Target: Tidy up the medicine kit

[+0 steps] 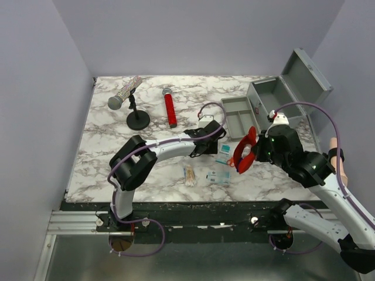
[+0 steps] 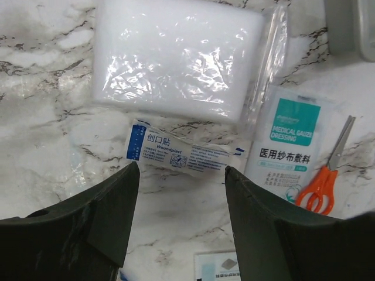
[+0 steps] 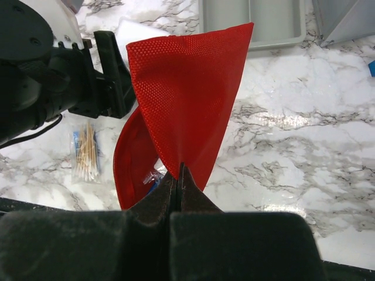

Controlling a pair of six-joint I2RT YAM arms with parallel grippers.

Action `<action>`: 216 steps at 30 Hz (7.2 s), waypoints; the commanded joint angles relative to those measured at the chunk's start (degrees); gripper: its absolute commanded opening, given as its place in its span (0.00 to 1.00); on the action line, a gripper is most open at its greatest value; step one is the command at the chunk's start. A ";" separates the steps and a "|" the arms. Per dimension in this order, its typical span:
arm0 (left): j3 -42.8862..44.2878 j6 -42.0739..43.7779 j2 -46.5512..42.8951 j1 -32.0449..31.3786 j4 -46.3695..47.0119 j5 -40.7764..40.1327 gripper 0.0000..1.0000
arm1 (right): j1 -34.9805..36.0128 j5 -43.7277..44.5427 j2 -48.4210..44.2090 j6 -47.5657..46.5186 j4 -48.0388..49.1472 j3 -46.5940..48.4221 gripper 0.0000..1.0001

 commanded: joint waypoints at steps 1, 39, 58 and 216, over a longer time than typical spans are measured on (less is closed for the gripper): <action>2.34 3.17 3.57 -1.32 -3.05 -2.96 0.71 | -0.50 2.23 -0.84 -1.27 -0.78 -1.04 0.01; -12.25 2.66 -9.95 -1.67 3.19 -4.12 0.75 | -0.50 1.00 -1.10 -0.92 0.27 -2.18 0.01; 5.07 -9.39 2.61 -1.41 -10.35 -8.24 0.88 | -0.50 2.49 -2.33 -1.45 0.36 -3.33 0.01; -11.19 17.85 -32.37 -10.99 18.39 16.63 0.48 | -0.67 -10.33 3.47 2.51 3.44 6.08 0.01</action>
